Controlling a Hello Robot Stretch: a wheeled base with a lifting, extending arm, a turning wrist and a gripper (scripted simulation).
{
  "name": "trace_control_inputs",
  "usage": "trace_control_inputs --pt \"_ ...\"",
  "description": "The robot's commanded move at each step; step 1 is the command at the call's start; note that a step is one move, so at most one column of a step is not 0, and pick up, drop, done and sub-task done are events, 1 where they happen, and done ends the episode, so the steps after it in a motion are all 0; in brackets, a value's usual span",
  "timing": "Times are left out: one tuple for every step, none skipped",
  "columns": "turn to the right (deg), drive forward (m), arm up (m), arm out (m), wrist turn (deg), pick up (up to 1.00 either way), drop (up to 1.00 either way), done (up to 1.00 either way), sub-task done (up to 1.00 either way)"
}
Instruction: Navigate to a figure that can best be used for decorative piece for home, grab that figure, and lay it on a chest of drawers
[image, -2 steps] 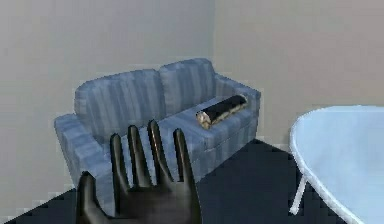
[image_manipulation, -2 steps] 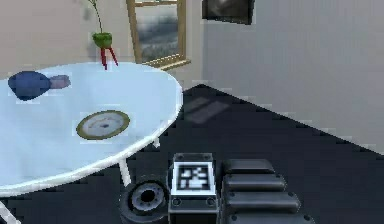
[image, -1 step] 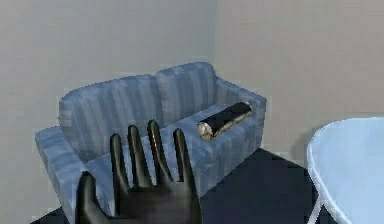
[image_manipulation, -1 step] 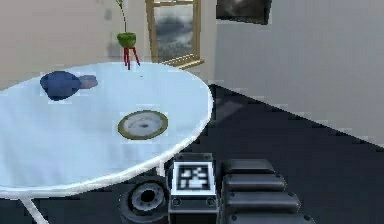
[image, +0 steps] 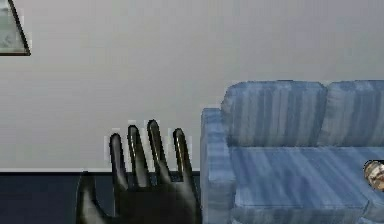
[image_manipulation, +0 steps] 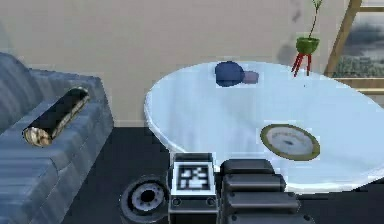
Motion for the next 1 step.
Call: trace_control_inputs --pt "-33.0 0.0 0.0 0.0 0.0 0.0 0.0 0.0 0.0"
